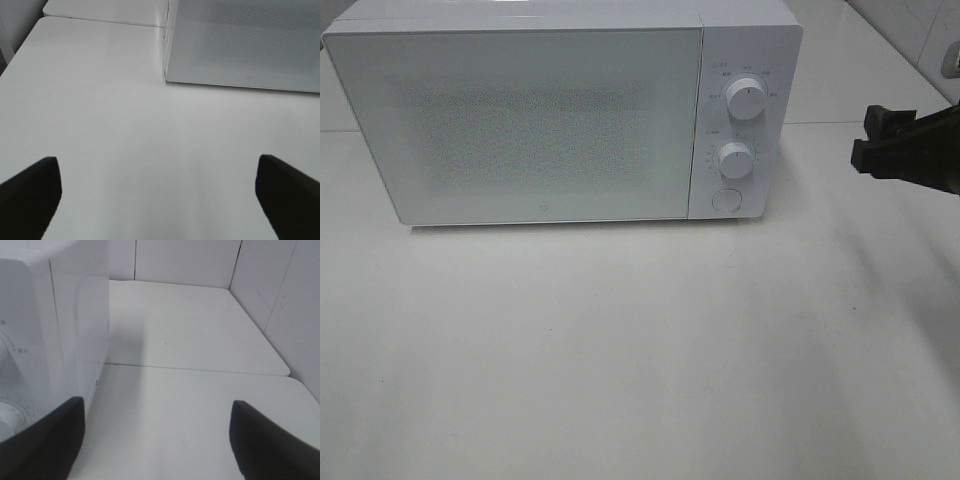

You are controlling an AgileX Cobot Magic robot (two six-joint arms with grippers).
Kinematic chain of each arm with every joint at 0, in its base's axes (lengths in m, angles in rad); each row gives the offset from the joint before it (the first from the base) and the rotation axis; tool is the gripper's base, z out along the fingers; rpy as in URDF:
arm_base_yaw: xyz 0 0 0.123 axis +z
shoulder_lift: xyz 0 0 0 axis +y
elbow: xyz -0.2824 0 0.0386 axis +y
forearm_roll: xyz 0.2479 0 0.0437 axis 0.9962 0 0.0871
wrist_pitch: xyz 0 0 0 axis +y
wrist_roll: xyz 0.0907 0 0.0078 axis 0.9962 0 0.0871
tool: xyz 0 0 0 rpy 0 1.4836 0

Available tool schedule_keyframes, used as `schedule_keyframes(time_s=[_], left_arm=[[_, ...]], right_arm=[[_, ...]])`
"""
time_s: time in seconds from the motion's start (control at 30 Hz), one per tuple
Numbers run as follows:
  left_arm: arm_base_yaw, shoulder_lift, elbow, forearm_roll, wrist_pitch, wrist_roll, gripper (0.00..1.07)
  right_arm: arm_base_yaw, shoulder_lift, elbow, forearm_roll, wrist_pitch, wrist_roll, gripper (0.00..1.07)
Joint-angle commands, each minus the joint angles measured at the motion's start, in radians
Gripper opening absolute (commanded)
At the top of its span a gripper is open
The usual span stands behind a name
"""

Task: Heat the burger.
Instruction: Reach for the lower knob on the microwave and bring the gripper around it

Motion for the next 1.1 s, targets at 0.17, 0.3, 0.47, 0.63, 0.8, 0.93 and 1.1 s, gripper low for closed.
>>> schedule_keyframes(time_s=[0.17,0.3,0.47,0.63,0.8,0.93,1.1], left_arm=[[0.002,-0.022,0.0,-0.009,-0.001,0.003,0.98],[0.002,-0.022,0.0,-0.009,-0.001,0.003,0.98],[0.002,-0.022,0.0,-0.009,-0.001,0.003,0.98],[0.002,-0.022,0.0,-0.009,-0.001,0.003,0.98],[0.002,-0.022,0.0,-0.009,-0.001,0.003,0.98],[0.002,-0.022,0.0,-0.009,-0.001,0.003,0.98],[0.002,-0.022,0.0,-0.009,-0.001,0.003,0.98]], right_arm=[[0.156,0.079,0.01,0.141,-0.172,-0.054,0.76],[0.249,0.137,0.01,0.18,-0.238,-0.05,0.76],[0.344,0.186,0.01,0.265,-0.281,-0.05,0.76],[0.428,0.219,0.01,0.332,-0.339,-0.049,0.76],[0.515,0.275,-0.041,0.417,-0.367,-0.046,0.76],[0.535,0.295,-0.073,0.436,-0.371,-0.046,0.76],[0.535,0.363,-0.133,0.452,-0.405,-0.046,0.76]])
